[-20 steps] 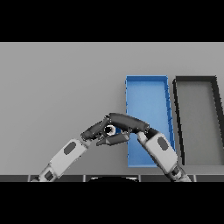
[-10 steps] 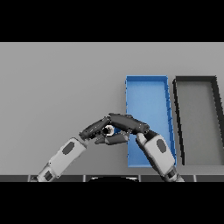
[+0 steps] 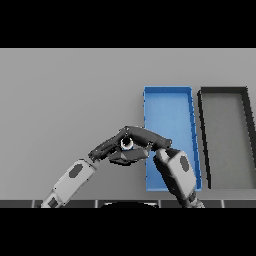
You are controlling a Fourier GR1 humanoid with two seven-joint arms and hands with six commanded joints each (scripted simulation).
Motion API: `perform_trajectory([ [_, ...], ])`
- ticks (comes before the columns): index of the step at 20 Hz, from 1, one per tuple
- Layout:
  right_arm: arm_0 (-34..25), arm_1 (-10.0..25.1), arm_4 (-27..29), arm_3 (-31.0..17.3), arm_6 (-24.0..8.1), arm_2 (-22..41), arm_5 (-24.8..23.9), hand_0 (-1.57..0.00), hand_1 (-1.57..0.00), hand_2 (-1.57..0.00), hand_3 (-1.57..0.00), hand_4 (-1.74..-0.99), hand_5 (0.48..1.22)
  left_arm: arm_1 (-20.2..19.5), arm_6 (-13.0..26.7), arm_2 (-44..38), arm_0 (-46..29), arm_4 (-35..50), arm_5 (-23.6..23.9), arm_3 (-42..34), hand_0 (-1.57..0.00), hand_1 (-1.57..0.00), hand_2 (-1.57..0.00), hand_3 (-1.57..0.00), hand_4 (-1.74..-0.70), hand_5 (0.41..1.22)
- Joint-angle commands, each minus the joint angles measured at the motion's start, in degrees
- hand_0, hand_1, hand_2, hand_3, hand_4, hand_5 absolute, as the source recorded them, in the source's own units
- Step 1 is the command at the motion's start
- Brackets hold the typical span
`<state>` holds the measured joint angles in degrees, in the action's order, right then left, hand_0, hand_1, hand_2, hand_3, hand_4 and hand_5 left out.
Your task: Pick up the blue pipe and place it into the blue bin.
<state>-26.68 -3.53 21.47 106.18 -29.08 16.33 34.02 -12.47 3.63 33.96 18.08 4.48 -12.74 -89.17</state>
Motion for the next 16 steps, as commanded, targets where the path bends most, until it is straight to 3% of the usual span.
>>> perform_trajectory([
  [1, -0.8, 0.4, 3.5, 0.4, -1.9, -1.2, -0.9, -1.57, -1.57, -1.57, -1.57, -1.492, 1.221, 0.1, 0.2, 0.3, -0.3, 0.0, 0.0, -0.2, -0.01, -0.01, -0.01, 0.0, -0.88, 0.555],
  [2, -2.7, -0.5, 6.9, 0.7, -5.0, -1.8, -3.5, -1.57, -1.57, -1.57, -1.57, -1.493, 1.221, -0.1, 0.7, 0.1, 0.0, -0.1, -0.1, -0.1, -0.01, 0.0, -0.01, 0.0, -0.87, 0.543],
  [3, -3.3, 0.4, 9.1, 0.3, -5.8, -1.8, -4.8, -1.57, -1.57, -1.57, -1.57, -1.494, 1.221, -0.3, 0.2, 0.2, -0.3, -0.2, -0.3, 0.1, 0.0, 0.0, 0.0, 0.0, -0.87, 0.535],
  [8, -15.8, 8.1, 17.6, -0.5, -5.5, -3.7, -15.9, -1.57, -1.57, -1.57, -1.57, -1.493, 1.221, 0.3, 0.8, 0.5, -0.1, -0.1, -0.4, 0.2, 0.0, 0.0, 0.0, 0.0, -0.86, 0.503],
  [9, -18.2, 9.1, 18.8, -0.5, -5.4, -4.9, -15.9, -1.57, -1.57, -1.57, -1.57, -1.494, 1.221, -0.3, -0.1, 0.5, -0.8, -0.2, -0.3, -0.5, 0.0, 0.0, 0.0, 0.0, -0.86, 0.498],
  [14, -29.1, 13.8, 18.0, -7.6, -2.1, -13.0, -17.7, -1.57, -1.57, -1.57, -1.57, -1.496, 1.221, -0.6, 0.0, 0.5, -0.9, 0.0, -0.8, -0.7, 0.0, 0.0, 0.0, 0.0, -0.86, 0.483],
  [16, -31.3, 15.6, 14.6, -11.1, -1.0, -15.5, -19.5, -1.57, -1.57, -1.57, -1.57, -1.498, 1.221, -0.9, 0.9, 0.5, -1.0, 0.0, -0.5, -1.4, 0.0, 0.0, 0.0, 0.0, -0.86, 0.484],
])
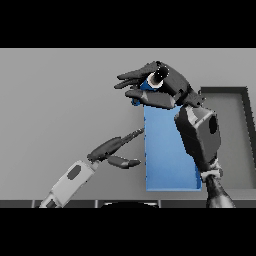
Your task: Pick up the blue pipe and place it into the blue bin.
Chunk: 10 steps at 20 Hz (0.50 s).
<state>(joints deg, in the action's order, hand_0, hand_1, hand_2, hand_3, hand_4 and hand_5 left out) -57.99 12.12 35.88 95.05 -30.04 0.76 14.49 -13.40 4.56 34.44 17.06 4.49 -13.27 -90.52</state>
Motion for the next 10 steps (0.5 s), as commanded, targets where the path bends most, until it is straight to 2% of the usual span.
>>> perform_trajectory([
  [1, -0.2, 1.0, -1.4, -1.2, -0.2, -0.9, -0.4, -1.57, -1.57, -1.57, -1.57, -1.498, 1.221, -0.2, 0.9, -0.3, 0.3, 0.0, 0.2, -0.1, 0.0, 0.0, 0.0, 0.0, -0.85, 0.484],
  [4, 1.3, 3.5, -5.8, -7.9, 0.4, -4.7, 0.1, -1.57, -1.57, -1.57, -1.57, -1.498, 1.221, -0.4, 0.7, -0.6, 0.6, -0.6, 0.6, 0.5, 0.0, 0.0, 0.0, 0.0, -0.84, 0.474],
  [7, 4.9, 5.4, -7.6, -12.6, -1.2, -8.4, 0.3, -1.57, -1.57, -1.57, -1.57, -1.499, 1.221, -1.0, 0.3, -0.5, -0.4, -1.2, 1.2, -0.7, 0.0, 0.0, 0.0, 0.0, -0.83, 0.465],
  [10, 10.5, 5.5, -10.0, -13.4, -2.1, -10.3, -0.2, -1.57, -1.57, -1.57, -1.57, -1.499, 1.221, -1.4, 1.6, -0.8, 0.4, -0.8, 0.9, -1.1, 0.0, 0.0, 0.0, 0.0, -0.82, 0.462],
])
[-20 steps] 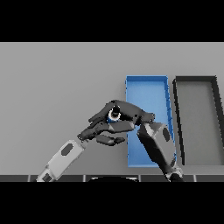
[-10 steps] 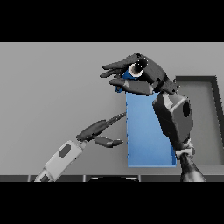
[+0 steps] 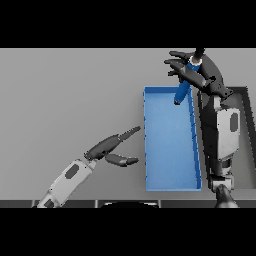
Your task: Pick up the blue pipe and place it into the blue bin.
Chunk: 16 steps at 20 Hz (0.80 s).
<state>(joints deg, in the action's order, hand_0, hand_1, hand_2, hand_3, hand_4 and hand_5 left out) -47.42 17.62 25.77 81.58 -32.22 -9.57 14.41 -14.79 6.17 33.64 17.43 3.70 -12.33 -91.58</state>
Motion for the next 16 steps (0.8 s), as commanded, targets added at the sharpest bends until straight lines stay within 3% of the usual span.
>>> perform_trajectory([
  [1, 1.3, -0.2, -1.2, -1.0, -0.3, -0.2, -0.1, -1.57, -1.57, -1.57, -1.57, -1.499, 1.221, -0.5, -0.5, -0.1, -0.5, 0.0, -0.3, 0.3, 0.0, 0.0, 0.0, 0.0, -0.83, 0.462],
  [3, 5.4, -0.7, -2.7, 0.1, -2.7, -0.5, -1.1, -1.57, -1.57, -1.57, -1.57, -1.499, 1.221, -0.3, -1.2, 0.3, -0.6, -0.7, -0.1, 0.5, 0.0, 0.0, 0.0, 0.0, -0.83, 0.464],
  [5, 9.4, -0.8, -4.3, -0.2, -2.7, 0.3, -3.3, -1.57, -1.57, -1.57, -1.57, -1.499, 1.221, -0.5, -1.4, 0.5, -1.2, -0.5, -0.2, -0.3, 0.0, 0.0, 0.0, 0.0, -0.83, 0.468],
  [8, 15.1, 2.2, -3.5, -2.3, -2.7, 4.2, -8.7, -1.57, -1.57, -1.57, -1.57, -1.499, 1.221, 0.1, -1.4, 0.6, -1.1, -0.8, 0.2, 0.1, 0.0, 0.0, 0.0, 0.0, -0.83, 0.47],
  [10, 17.9, 4.9, -1.6, -2.1, -2.7, 9.2, -11.0, -1.57, -1.57, -1.57, -1.08, -1.586, 1.221, 0.5, -0.6, 0.7, -0.6, -0.9, 0.3, 0.1, 0.0, 0.0, 0.0, 0.0, -0.83, 0.47],
  [11, 19.3, 7.1, -0.3, -2.1, -2.7, 11.7, -12.1, -1.57, -1.57, -1.57, -1.18, -1.569, 1.221, 0.5, -0.6, 0.9, -1.0, -0.9, 0.4, -0.2, 0.0, 0.0, 0.0, 0.0, -0.83, 0.471],
  [14, 21.7, 11.3, 3.0, -2.7, -2.7, 19.3, -15.6, -1.57, -1.57, -1.57, -0.69, -1.653, 1.205, 0.8, 0.6, 1.1, -0.9, -1.6, 1.1, 0.2, 0.0, 0.0, 0.0, 0.0, -0.83, 0.475],
  [16, 22.1, 15.4, 8.1, -3.6, -2.7, 26.2, -20.8, -1.57, -1.57, -1.57, -1.01, -1.583, 1.199, 0.8, -0.2, 1.3, -1.0, -1.5, 0.6, 0.3, 0.0, 0.0, 0.0, 0.0, -0.83, 0.474],
])
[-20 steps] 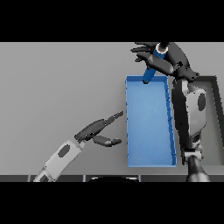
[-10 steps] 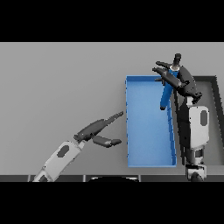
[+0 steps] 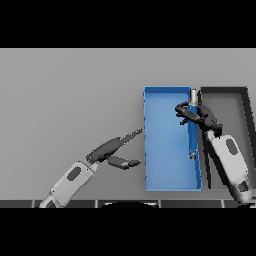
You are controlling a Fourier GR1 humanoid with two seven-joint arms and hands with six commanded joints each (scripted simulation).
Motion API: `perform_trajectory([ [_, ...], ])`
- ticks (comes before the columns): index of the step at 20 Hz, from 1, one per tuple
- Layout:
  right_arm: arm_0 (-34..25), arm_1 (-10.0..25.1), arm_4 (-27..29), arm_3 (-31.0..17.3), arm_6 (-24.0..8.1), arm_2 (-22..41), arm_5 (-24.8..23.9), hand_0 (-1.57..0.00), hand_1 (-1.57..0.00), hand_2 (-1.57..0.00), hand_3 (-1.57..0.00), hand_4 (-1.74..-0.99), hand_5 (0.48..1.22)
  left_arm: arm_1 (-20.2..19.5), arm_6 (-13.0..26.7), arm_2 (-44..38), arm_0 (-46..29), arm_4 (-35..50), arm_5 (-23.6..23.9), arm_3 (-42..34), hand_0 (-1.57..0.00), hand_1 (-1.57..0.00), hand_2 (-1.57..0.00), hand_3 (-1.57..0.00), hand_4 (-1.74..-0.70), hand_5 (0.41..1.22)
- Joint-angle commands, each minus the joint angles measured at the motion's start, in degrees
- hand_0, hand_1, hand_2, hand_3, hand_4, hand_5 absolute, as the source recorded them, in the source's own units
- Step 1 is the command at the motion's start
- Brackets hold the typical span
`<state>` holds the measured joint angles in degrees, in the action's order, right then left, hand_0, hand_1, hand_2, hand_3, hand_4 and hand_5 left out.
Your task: Pick up the blue pipe and place it into the blue bin.
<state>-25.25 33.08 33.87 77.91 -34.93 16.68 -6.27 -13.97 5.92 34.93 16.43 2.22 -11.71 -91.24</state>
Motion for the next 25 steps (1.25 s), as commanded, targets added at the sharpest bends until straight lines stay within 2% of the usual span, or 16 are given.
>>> perform_trajectory([
  [1, -0.5, 1.5, 4.1, -1.4, 0.0, 3.2, -3.1, -1.46, -1.38, -1.33, -0.81, -1.534, 1.19, -0.6, -0.1, -0.3, 0.0, 0.3, -0.1, -0.5, 0.0, 0.0, 0.0, 0.0, -0.83, 0.474],
  [3, -2.7, 4.6, 12.6, -3.0, 0.0, 10.0, -6.4, -0.94, -0.88, -0.85, -0.52, -1.404, 1.159, -0.3, 0.1, -0.2, 0.0, 0.5, -0.2, -0.7, 0.0, 0.0, 0.0, 0.0, -0.83, 0.476],
  [5, -4.2, 7.9, 18.5, -3.0, 0.0, 15.1, -8.2, -0.6, -0.57, -0.55, -0.33, -1.302, 1.182, -0.1, 0.8, -0.3, 0.2, 0.8, 0.0, -1.0, 0.0, 0.0, 0.0, 0.0, -0.83, 0.476],
  [7, -5.8, 10.2, 17.5, -1.6, 0.0, 18.0, -4.7, -0.38, -0.36, -0.35, -0.21, -1.234, 1.091, 0.4, 0.7, 0.0, 0.1, 0.3, 0.2, -0.2, 0.0, 0.0, 0.0, 0.0, -0.83, 0.477],
  [9, -7.4, 12.0, 13.9, 0.1, 0.4, 21.2, -3.2, -0.25, -0.23, -0.22, -0.13, -1.204, 1.002, -0.4, -0.6, -0.2, -0.7, 0.5, 0.2, -1.0, 0.0, 0.0, 0.0, 0.0, -0.83, 0.477],
  [11, -7.2, 12.7, 13.1, 0.5, 0.0, 21.9, -2.7, -0.16, -0.15, -0.14, -0.09, -1.196, 0.933, -0.7, -0.6, -0.4, -0.5, 0.5, 0.1, -0.8, 0.0, 0.0, 0.0, 0.0, -0.83, 0.473],
  [16, -7.5, 13.5, 12.3, 0.5, 0.0, 23.3, -3.0, -0.06, -0.05, -0.05, -0.03, -1.188, 0.818, -0.6, -0.1, 0.0, -0.6, 0.6, -0.1, -1.4, 0.0, 0.0, 0.0, 0.0, -0.83, 0.471],
  [22, -7.5, 13.2, 10.7, 0.7, 1.1, 24.3, -3.7, -0.02, -0.01, -0.01, -0.01, -1.186, 0.772, -0.1, 1.3, 0.3, -0.3, -0.2, 0.8, -1.9, 0.0, 0.0, 0.0, 0.0, -0.83, 0.472],
  [25, -7.8, 13.0, 10.9, 1.1, 0.8, 24.5, -3.2, -0.02, -0.01, -0.01, -0.01, -1.186, 0.769, -0.7, 0.1, 0.6, -1.4, -0.5, 0.6, -2.1, 0.0, 0.0, 0.0, 0.0, -0.83, 0.474],
])
